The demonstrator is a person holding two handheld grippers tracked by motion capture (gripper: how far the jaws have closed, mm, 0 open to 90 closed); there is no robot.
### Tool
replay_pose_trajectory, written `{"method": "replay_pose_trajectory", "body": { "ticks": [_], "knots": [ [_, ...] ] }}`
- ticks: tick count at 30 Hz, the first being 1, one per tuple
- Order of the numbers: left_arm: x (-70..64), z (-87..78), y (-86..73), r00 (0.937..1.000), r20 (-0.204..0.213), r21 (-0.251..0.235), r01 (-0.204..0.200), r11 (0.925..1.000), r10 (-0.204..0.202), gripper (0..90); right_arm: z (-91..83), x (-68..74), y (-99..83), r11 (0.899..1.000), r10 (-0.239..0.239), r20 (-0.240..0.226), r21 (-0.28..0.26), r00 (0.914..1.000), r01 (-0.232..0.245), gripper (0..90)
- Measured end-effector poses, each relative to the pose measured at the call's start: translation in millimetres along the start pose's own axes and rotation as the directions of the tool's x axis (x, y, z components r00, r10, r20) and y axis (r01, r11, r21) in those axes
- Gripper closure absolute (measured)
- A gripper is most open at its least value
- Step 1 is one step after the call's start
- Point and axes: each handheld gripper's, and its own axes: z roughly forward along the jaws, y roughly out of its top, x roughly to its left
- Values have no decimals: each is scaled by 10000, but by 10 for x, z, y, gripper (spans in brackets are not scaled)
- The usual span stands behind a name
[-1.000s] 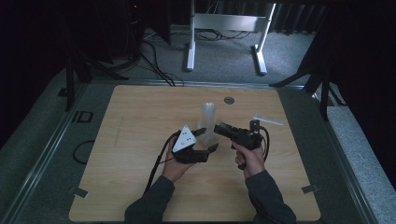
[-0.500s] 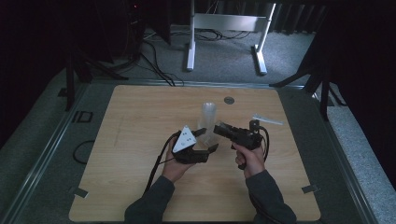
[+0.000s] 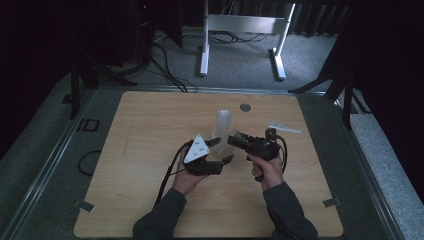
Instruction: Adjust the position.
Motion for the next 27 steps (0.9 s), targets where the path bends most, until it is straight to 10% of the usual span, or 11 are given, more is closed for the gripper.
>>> {"method": "replay_pose_trajectory", "body": {
  "ticks": [27],
  "knots": [
    [203,-220,50,9988,465,563,143,9983,-169,296,-129,48,57,9878,-1338,-78,797,9910,1340,274]
  ]
}}
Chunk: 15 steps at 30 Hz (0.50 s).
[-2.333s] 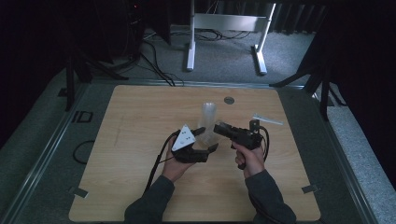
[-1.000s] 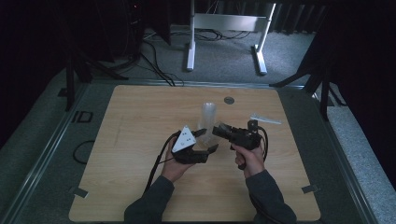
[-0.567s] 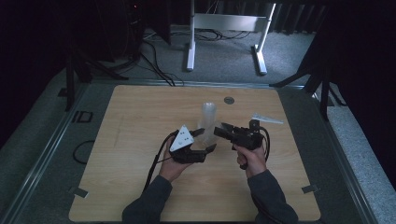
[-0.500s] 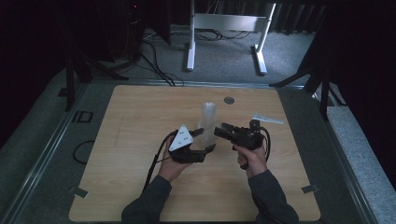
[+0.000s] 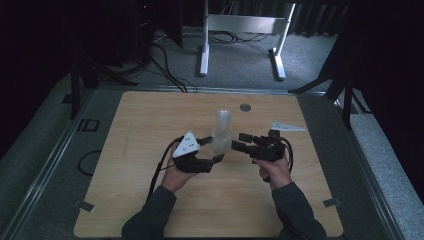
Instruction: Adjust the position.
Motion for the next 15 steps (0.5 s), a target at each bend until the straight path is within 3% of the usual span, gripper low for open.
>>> {"method": "replay_pose_trajectory", "body": {
  "ticks": [3,7,10,13,14,15],
  "knots": [
    [32,-26,8,9999,127,134,12,9999,-14,296,-17,-4,10,9999,-91,29,126,10000,91,274],
    [69,-49,20,9992,387,319,37,9995,-50,296,-81,18,54,9925,-880,308,883,9956,849,275],
    [93,-61,33,9980,620,447,61,9990,-89,296,-102,43,83,9803,-1430,374,1432,9890,1363,278],
    [105,-66,47,9973,725,561,57,9984,-98,297,-104,74,111,9593,-2002,469,2125,9786,1860,304],
    [105,-66,47,9973,725,561,57,9984,-98,297,-104,74,111,9593,-2002,469,2125,9786,1860,304],
    [111,-67,54,9971,759,633,50,9980,-98,297,-102,85,118,9505,-2241,531,2325,9731,2062,308]
  ]
}}
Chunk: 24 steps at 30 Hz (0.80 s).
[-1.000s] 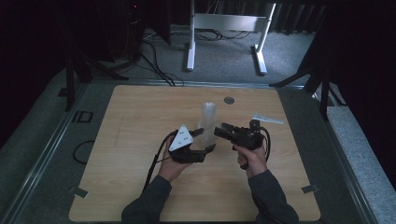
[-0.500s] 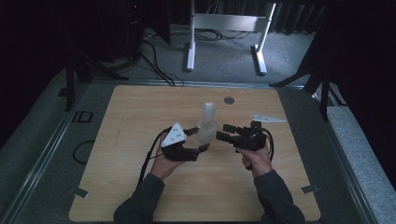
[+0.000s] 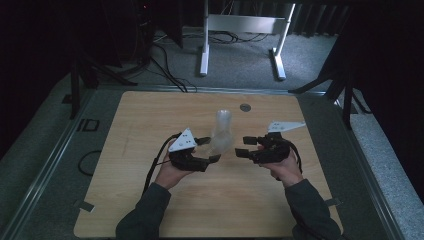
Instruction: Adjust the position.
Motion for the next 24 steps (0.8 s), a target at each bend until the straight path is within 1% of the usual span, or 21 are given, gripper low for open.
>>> {"method": "replay_pose_trajectory", "body": {
  "ticks": [1,3,4,5,6,7,9,10,11,12,14,15,16,17,18,19,20,21,22,23,24],
  "knots": [
    [8,-2,5,10000,38,48,-16,10000,16,297,-2,20,22,9985,-395,169,377,9991,388,327],
    [16,0,11,9999,112,114,4,9999,-5,297,-6,28,38,9963,-660,215,562,9976,647,337],
    [16,0,11,9999,112,114,4,9999,-5,297,-6,28,38,9963,-660,215,562,9976,647,337],
    [19,-2,16,9998,196,165,-15,9999,12,297,-12,34,49,9950,-778,244,652,9967,760,342],
    [20,-2,15,9997,253,180,-2,9998,-2,298,-23,45,71,9917,-1000,313,844,9945,971,348],
    [20,-1,13,9996,275,219,5,9998,-11,298,-31,52,84,9886,-1227,379,926,9917,1187,357],
    [24,-2,10,9994,341,318,-58,9995,47,298,-42,66,105,9826,-1523,448,1148,9873,1464,366],
    [24,-2,10,9994,341,318,-58,9995,47,298,-42,66,105,9826,-1523,448,1148,9873,1464,366],
    [24,-2,10,9994,341,318,-58,9995,47,298,-46,72,111,9798,-1632,482,1248,9854,1562,366],
    [19,4,8,9989,463,432,-103,9990,83,299,-56,86,133,9682,-2034,603,1607,9772,1916,387],
    [19,9,9,9987,493,526,-128,9985,102,299,-60,98,147,9594,-2278,639,1854,9716,2127,395],
    [19,9,9,9987,493,526,-128,9985,102,299,-60,98,147,9594,-2278,639,1854,9716,2127,395],
    [18,12,10,9985,539,541,-125,9985,95,299,-61,103,154,9552,-2382,621,1956,9692,2222,402],
    [18,12,10,9985,539,541,-125,9985,95,299,-61,103,154,9552,-2382,621,1956,9692,2222,402],
    [19,18,16,9982,579,650,-186,9977,148,299,-60,110,159,9505,-2497,647,2070,9662,2317,405],
    [17,26,20,9978,646,733,-225,9971,178,299,-44,122,172,9315,-2869,727,2540,9552,2604,417],
    [18,31,20,9976,653,785,-275,9965,224,299,-36,124,176,9252,-2973,734,2684,9520,2682,420],
    [18,31,20,9976,653,785,-275,9965,224,299,-36,124,176,9252,-2973,734,2684,9520,2682,420],
    [17,34,20,9975,659,839,-296,9960,241,299,-28,127,179,9187,-3083,722,2813,9485,2772,423],
    [17,34,20,9975,659,839,-296,9960,241,299,-28,127,179,9187,-3083,722,2813,9485,2772,423],
    [20,39,15,9973,687,952,-323,9949,258,299,-19,130,182,9120,-3180,689,2949,9456,2852,423]
  ]
}}
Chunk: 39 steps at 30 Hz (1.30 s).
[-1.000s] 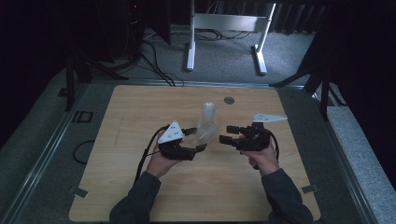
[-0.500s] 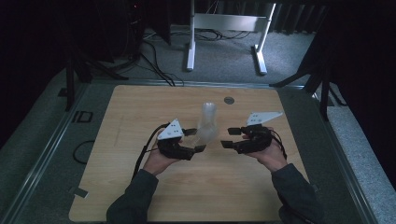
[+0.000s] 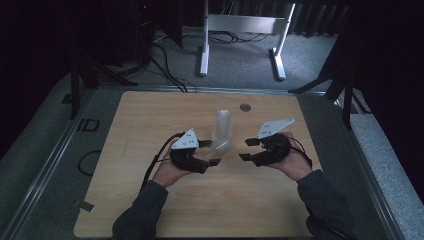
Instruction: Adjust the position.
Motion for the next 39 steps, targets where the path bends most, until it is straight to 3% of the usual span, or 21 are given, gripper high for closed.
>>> {"method": "replay_pose_trajectory", "body": {
  "ticks": [10,17,19,26,29,31,39],
  "knots": [
    [-11,42,-24,9997,158,502,-205,9985,197,300,71,37,80,9871,-1080,-84,1179,9941,1082,429],
    [-42,84,-24,9987,293,811,-449,9957,426,300,77,51,130,9739,-1430,-382,1728,9890,1475,435],
    [-55,106,-33,9982,382,938,-507,9943,473,300,98,71,143,9626,-1660,-474,2091,9850,1723,439],
    [-83,164,-61,9958,583,1427,-787,9866,710,301,139,94,164,9369,-2098,-647,2720,9756,2195,445],
    [-92,180,-66,9952,625,1505,-844,9850,757,301,148,103,171,9307,-2160,-757,2856,9735,2287,445],
    [-104,199,-67,9943,680,1660,-930,9817,827,301,165,118,179,9199,-2254,-845,3097,9706,2406,446],
    [-142,262,-48,9893,1013,2019,-1240,9715,1052,301,211,152,186,8990,-2399,-1145,3486,9640,2651,445]
  ]
}}
